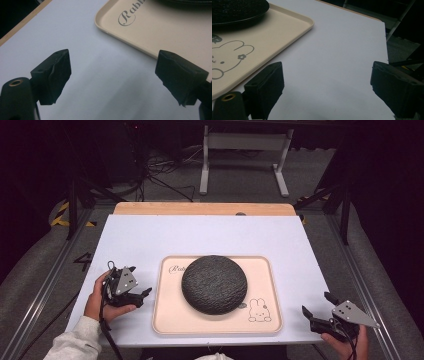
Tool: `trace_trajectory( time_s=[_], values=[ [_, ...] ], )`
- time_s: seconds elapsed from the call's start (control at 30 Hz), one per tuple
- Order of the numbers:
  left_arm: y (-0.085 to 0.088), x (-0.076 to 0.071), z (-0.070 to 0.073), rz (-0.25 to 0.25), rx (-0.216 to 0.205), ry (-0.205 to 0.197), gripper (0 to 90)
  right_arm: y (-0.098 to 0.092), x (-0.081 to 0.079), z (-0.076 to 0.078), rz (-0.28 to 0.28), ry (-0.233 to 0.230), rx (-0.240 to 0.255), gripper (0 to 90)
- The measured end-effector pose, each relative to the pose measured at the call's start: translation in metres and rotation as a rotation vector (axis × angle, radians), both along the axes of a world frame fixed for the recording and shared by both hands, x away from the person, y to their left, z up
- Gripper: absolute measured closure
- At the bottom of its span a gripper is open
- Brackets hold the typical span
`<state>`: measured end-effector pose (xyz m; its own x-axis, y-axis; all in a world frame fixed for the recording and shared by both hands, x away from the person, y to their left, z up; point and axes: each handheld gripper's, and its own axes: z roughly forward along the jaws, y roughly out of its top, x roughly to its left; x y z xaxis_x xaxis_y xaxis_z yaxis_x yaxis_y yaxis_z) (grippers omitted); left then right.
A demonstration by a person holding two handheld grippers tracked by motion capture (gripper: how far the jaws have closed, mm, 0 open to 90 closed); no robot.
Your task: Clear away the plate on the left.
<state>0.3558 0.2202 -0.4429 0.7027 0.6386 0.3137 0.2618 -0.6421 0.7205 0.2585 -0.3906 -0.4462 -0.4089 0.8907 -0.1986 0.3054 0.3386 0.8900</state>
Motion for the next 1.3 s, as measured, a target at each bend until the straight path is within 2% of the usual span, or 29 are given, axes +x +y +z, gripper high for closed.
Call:
trace_trajectory(
  time_s=[0.17,0.5,0.67,0.83,1.03,1.13,1.23,1.3],
  values=[
    [0.008,-0.004,-0.005,0.012,0.022,0.016,14.3,0.0,0.0,0.0,-0.001,0.0,-0.001,12.4],
    [0.025,-0.013,-0.012,0.031,0.003,0.052,14.2,0.0,0.0,0.0,0.0,0.002,0.0,12.4],
    [0.032,-0.018,-0.014,0.029,-0.032,0.068,14.7,0.0,0.0,0.0,0.001,0.002,-0.001,12.3],
    [0.041,-0.023,-0.017,0.049,-0.07,0.087,14.5,0.0,0.001,0.0,0.004,0.002,-0.002,12.3],
    [0.051,-0.032,-0.017,0.063,-0.131,0.086,13.9,0.0,0.0,0.0,0.001,0.002,0.001,12.3],
    [0.054,-0.037,-0.016,0.061,-0.142,0.086,13.6,0.0,0.0,0.0,0.003,0.001,-0.001,12.3],
    [0.059,-0.04,-0.016,0.05,-0.175,0.093,13.3,0.0,0.0,0.0,0.002,0.0,0.0,12.3],
    [0.061,-0.043,-0.015,0.056,-0.183,0.089,13.2,0.0,0.0,0.0,0.001,0.002,0.0,12.3]
  ],
)
